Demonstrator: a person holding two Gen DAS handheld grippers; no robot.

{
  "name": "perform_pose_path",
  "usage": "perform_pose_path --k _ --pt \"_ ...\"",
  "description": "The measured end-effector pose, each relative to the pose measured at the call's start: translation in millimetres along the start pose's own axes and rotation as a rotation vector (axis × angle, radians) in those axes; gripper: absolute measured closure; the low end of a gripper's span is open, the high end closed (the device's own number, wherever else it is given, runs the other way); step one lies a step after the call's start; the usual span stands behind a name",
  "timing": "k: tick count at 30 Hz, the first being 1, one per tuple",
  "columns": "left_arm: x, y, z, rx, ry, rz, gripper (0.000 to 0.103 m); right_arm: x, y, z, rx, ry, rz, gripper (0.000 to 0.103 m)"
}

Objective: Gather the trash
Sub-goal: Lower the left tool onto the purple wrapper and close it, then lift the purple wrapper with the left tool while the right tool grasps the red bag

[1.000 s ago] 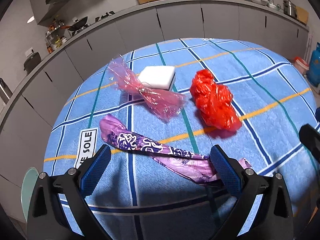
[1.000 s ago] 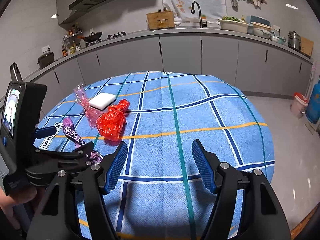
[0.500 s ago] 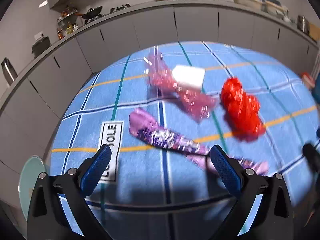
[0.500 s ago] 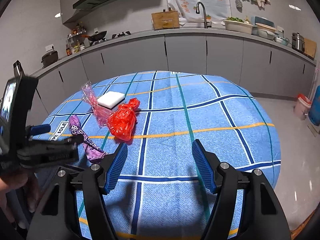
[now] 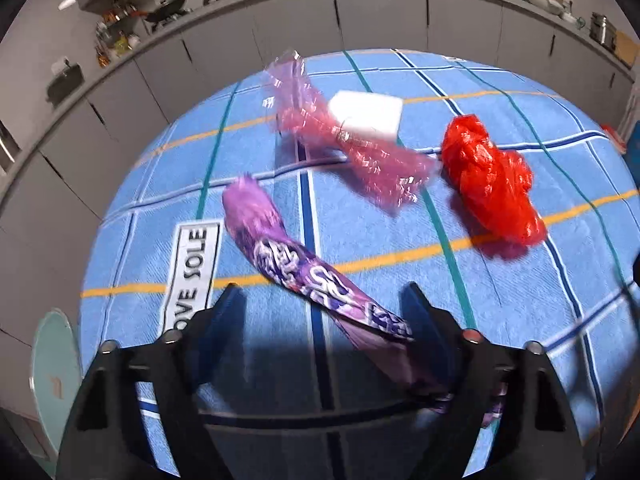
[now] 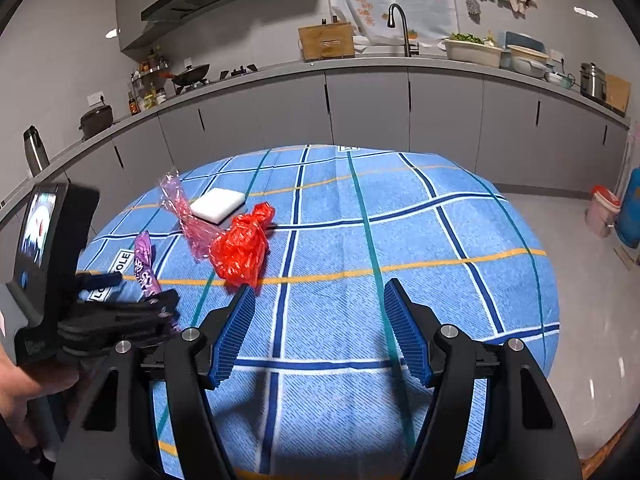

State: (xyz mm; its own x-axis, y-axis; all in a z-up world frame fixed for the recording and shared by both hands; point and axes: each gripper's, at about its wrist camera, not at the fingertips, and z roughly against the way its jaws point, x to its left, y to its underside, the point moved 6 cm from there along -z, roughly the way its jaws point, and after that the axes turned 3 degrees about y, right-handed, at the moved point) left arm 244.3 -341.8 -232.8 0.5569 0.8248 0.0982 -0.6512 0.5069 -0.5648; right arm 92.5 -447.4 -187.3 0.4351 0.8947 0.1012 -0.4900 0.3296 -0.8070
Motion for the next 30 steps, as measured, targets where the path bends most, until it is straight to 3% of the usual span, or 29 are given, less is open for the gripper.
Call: perform_pose_path --k 2,4,10,20,26,30 --pt "3.4 3.0 3.5 0.002 0.021 -0.004 0.040 4.2 -1.0 -3.3 0.007 0.007 0.009 0.036" --pt "4.3 6.3 5.5 0.009 0.045 -0.009 0.066 10.4 -1.4 -8.7 0.023 0.016 0.016 0.036" --pt "17.9 7.1 13.9 -0.001 0.061 -0.009 0.090 27.4 -6.2 -20.6 0.051 0.016 0.043 0.036" --pt "46.0 4.8 28.9 -0.043 0.058 0.007 0.092 61.9 -30.6 -56.1 0.103 -0.044 0.056 0.036" --pt "63.7 11.2 27.3 -0.042 0.058 0.047 0.092 69.6 -25.1 -76.1 0.154 -0.025 0.071 0.036" --pt "73.2 14.4 30.3 -0.056 0.045 0.074 0.092 67.2 -17.1 -83.9 0.200 -0.029 0.071 0.060"
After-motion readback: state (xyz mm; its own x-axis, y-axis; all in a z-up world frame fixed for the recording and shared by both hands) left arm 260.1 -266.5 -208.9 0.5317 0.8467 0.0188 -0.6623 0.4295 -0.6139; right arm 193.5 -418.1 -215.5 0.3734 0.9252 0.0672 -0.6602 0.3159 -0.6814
